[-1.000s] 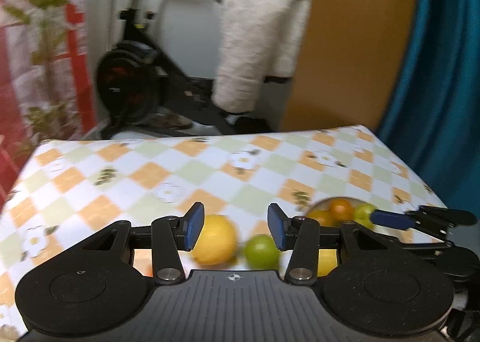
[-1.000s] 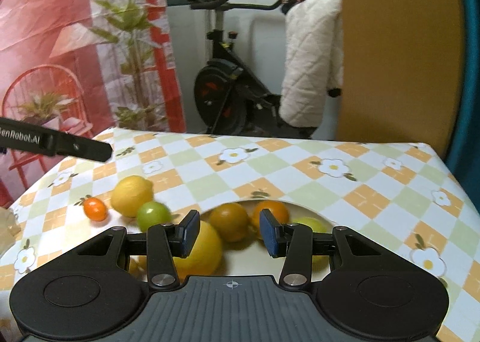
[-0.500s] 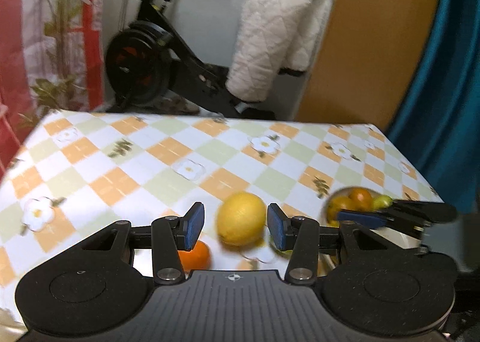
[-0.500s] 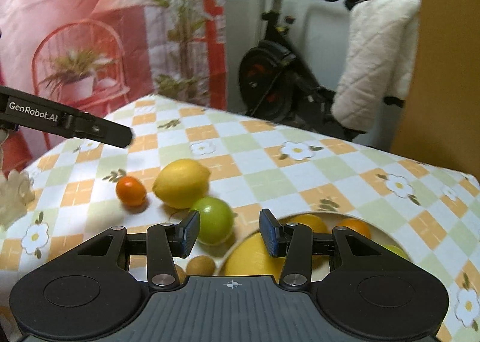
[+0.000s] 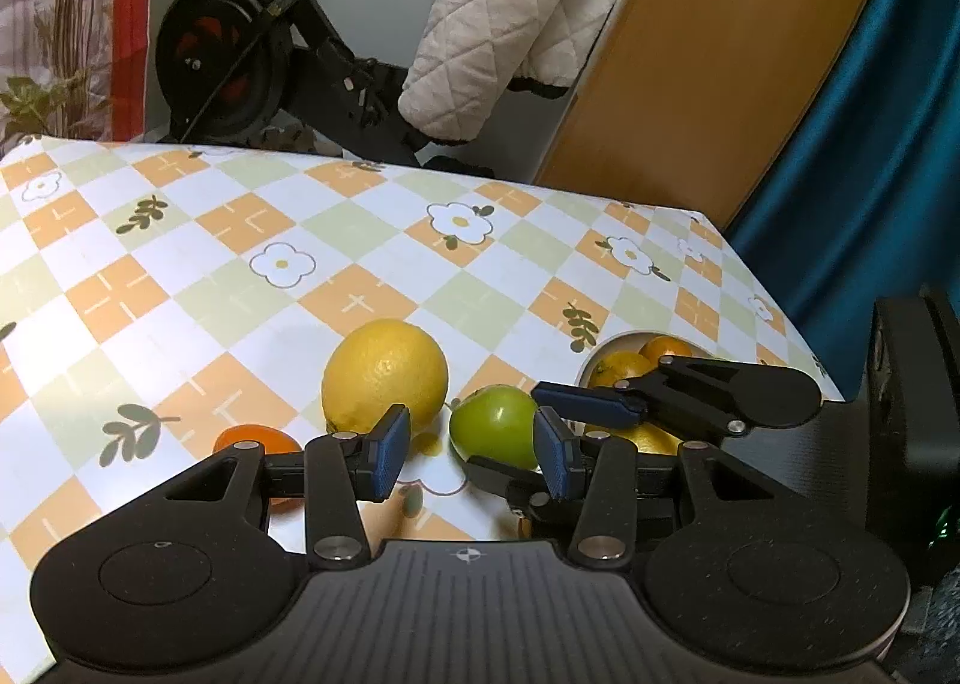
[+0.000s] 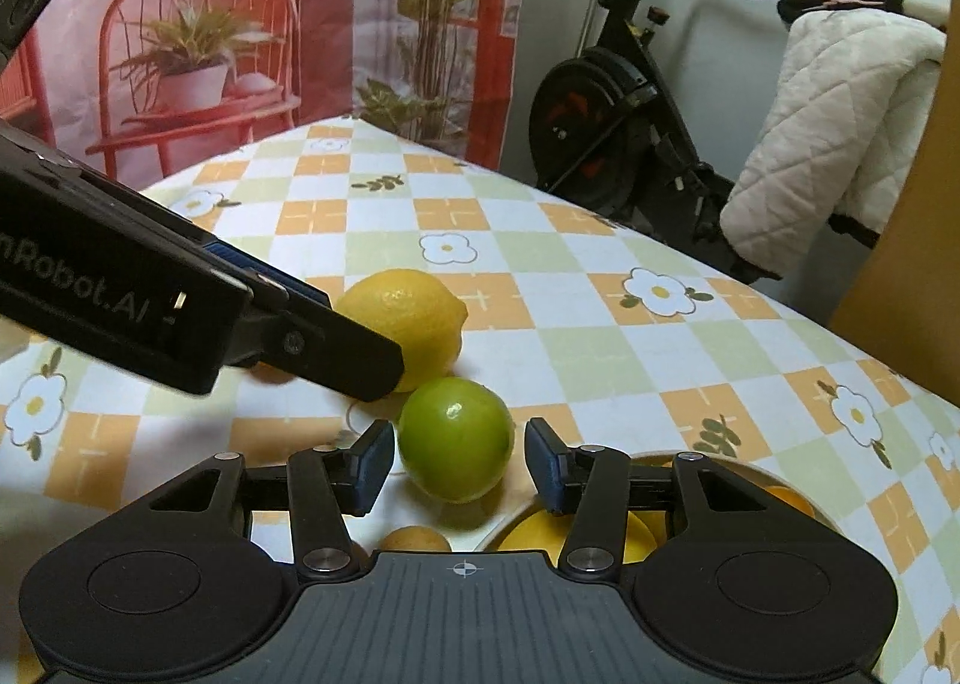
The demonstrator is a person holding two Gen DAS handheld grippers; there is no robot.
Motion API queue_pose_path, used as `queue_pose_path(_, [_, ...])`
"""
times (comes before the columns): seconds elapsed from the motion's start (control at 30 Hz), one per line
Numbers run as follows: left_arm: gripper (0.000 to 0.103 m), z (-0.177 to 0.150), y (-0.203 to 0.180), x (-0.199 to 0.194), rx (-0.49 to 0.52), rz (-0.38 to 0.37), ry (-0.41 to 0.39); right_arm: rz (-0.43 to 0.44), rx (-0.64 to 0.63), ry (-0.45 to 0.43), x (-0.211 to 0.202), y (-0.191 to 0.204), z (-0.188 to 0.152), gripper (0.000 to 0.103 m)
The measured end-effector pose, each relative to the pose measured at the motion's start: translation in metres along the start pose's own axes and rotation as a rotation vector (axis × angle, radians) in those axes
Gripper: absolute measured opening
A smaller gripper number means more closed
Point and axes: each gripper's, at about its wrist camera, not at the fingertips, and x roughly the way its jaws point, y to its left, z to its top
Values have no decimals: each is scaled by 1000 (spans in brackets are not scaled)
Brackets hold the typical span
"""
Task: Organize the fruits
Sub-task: 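Close the left gripper around the green apple, then carry the green apple with the left gripper toward the plate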
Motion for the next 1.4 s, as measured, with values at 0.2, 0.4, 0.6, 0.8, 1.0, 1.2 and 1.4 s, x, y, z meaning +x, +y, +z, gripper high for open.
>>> queue_pose_path(0.2, [48, -2, 4, 3, -17, 4, 16, 20, -1, 21, 10, 0, 0, 42])
queue_pose_path(0.4, [48, -7, 9, 3, -30, 7, 34, 72, -11, 19, 4, 8, -3, 42])
queue_pose_path(0.6, [49, -18, 17, -2, -45, 10, 56, 117, -22, 15, -2, 28, -4, 42])
queue_pose_path(0.8, [49, -27, 25, -11, -95, -8, 59, 139, -2, 6, -6, 38, -7, 42])
queue_pose_path(1.0, [49, -31, 27, -9, -128, -40, 64, 144, 29, 1, -8, 36, -12, 42])
queue_pose_path(1.2, [49, -32, 20, 0, -117, -49, 77, 140, 57, 6, -7, 32, -16, 41])
queue_pose_path(1.4, [46, -33, 16, 3, -99, -48, 80, 141, 70, 1, -7, 31, -18, 41])
